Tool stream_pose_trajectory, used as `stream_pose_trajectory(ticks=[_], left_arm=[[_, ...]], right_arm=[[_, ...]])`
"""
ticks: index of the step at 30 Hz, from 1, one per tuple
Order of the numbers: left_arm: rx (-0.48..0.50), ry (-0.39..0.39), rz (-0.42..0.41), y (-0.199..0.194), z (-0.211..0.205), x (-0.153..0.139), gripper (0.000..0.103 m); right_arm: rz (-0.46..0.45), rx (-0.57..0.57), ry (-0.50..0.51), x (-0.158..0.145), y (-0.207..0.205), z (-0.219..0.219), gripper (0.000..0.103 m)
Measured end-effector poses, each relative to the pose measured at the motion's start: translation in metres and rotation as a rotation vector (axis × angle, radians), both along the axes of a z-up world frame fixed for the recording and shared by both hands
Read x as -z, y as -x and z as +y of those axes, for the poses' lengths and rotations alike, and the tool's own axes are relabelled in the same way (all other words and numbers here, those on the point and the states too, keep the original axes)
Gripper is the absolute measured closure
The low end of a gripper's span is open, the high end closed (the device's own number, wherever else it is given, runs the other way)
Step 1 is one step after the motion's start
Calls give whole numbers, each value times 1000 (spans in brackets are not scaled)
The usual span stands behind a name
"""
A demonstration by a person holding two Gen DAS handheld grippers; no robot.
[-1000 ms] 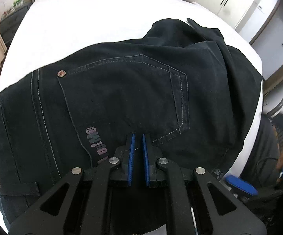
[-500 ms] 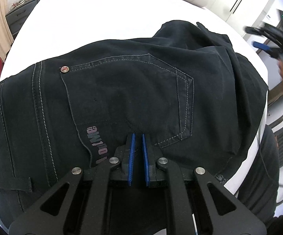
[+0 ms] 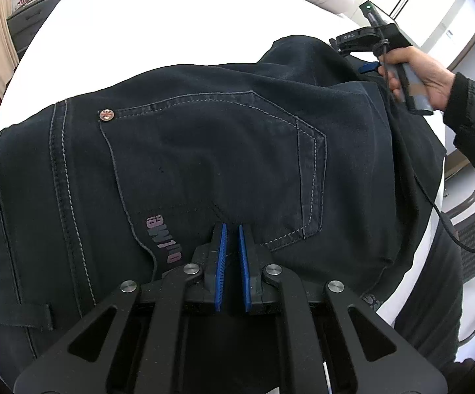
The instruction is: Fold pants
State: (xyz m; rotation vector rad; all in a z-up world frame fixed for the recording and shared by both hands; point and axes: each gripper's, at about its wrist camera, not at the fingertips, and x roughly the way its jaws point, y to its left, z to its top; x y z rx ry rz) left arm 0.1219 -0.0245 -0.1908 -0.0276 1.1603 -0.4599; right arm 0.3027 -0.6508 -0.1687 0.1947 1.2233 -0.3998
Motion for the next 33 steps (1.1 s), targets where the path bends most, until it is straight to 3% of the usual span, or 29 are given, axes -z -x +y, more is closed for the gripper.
stream_pose_trajectory(ticks=[1,3,4,5,7,10,15,19,21,22,23,25,27,29,33], left_arm=[[2,-5,-5,0,-1,0,95],[6,-15,-14,2,-3,0,95],[8,-19,-17,2,-5,0,95],[10,-24,-20,3,-6,0,95],[11,-27,-20,3,-9,0,95],[5,-25,-17,4,-12,-1,95],[2,-28,-18,6,-14,0,95],[3,-36,-22,6,-14,-2,95],[4,-40,-24,7,-16,-2,95],[4,-40,-25,8,-16,-1,95],[4,-40,-23,8,-16,-1,95],[2,-39,-18,8,-16,-2,95],[-2,-41,-15,7,-15,-2,95],[-3,-51,-17,7,-16,-3,95],[-7,-60,-20,7,-19,-4,95]], right_arm=[[-16,5,1,0,1,-1,39],[-39,2,-9,-3,4,-3,65],[-45,1,-13,-5,6,-6,85],[-53,5,-35,-9,13,-11,95],[-98,32,-87,-20,26,-32,98],[-225,68,-138,-43,67,-56,98],[-490,200,-356,-83,172,-111,98],[-657,391,-535,-76,259,-174,94],[-657,504,-579,-56,294,-194,81],[-612,579,-588,-39,312,-201,51],[-578,648,-611,-25,326,-205,40],[-662,733,-733,-3,362,-205,40],[-697,744,-738,-5,385,-211,36],[-727,724,-735,-8,388,-208,35],[-748,672,-825,-2,365,-191,35]])
